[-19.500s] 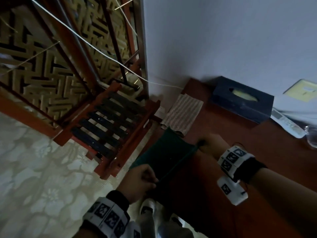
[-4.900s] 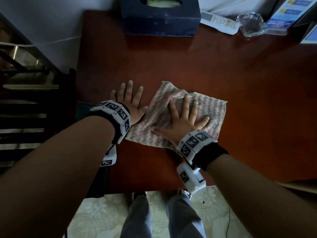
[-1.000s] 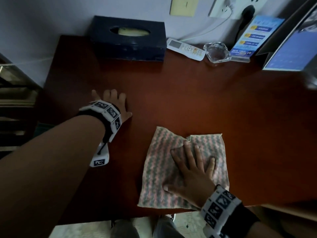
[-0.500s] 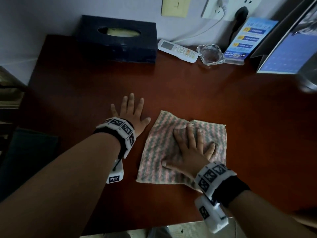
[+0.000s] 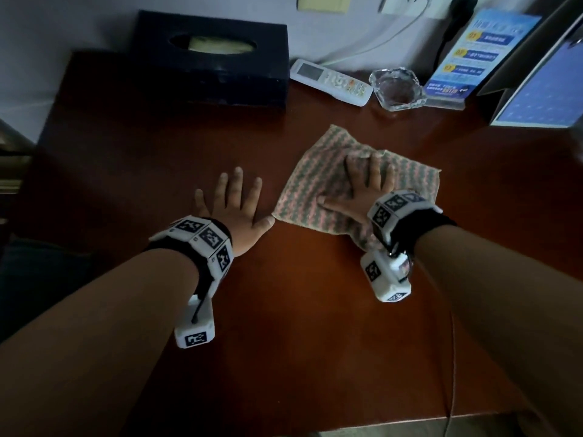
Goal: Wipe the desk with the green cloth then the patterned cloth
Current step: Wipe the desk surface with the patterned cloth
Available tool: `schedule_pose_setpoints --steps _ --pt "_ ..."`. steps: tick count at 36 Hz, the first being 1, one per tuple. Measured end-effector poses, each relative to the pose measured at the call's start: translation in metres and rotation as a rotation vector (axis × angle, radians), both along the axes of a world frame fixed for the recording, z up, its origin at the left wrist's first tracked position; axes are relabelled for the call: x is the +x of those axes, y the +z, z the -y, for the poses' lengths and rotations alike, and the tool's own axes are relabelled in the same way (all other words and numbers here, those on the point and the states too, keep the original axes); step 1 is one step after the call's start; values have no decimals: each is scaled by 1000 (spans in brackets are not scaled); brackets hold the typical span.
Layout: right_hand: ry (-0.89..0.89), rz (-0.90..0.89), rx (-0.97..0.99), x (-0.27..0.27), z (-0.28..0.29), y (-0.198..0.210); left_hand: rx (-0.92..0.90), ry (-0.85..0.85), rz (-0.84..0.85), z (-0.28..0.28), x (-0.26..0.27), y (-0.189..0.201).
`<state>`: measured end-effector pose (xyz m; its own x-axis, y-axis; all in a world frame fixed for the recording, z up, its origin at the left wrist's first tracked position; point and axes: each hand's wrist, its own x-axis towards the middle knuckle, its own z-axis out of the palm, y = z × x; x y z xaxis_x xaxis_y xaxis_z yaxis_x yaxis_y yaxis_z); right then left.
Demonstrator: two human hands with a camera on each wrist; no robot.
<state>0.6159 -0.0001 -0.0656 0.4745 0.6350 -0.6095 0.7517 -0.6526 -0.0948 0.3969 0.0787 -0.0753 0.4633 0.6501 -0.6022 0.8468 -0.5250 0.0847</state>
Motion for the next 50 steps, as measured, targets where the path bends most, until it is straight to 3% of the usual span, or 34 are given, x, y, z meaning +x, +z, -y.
schedule_pose_setpoints --steps 5,15,23,35,42,50 --pt "9 17 59 -15 15 0 0 0 -7 -1 -1 0" --pt "122 -77 28 -79 99 5 -29 13 -8 -1 0 0" --pt "127 -99 4 -76 93 5 -53 11 -11 -1 0 2" --pt "90 -25 76 -24 -8 -3 -28 10 -26 1 1 3" --pt "111 26 109 40 -64 -24 -48 22 6 -1 0 1" --pt "53 96 28 103 -55 -26 -41 11 0 0 0 2"
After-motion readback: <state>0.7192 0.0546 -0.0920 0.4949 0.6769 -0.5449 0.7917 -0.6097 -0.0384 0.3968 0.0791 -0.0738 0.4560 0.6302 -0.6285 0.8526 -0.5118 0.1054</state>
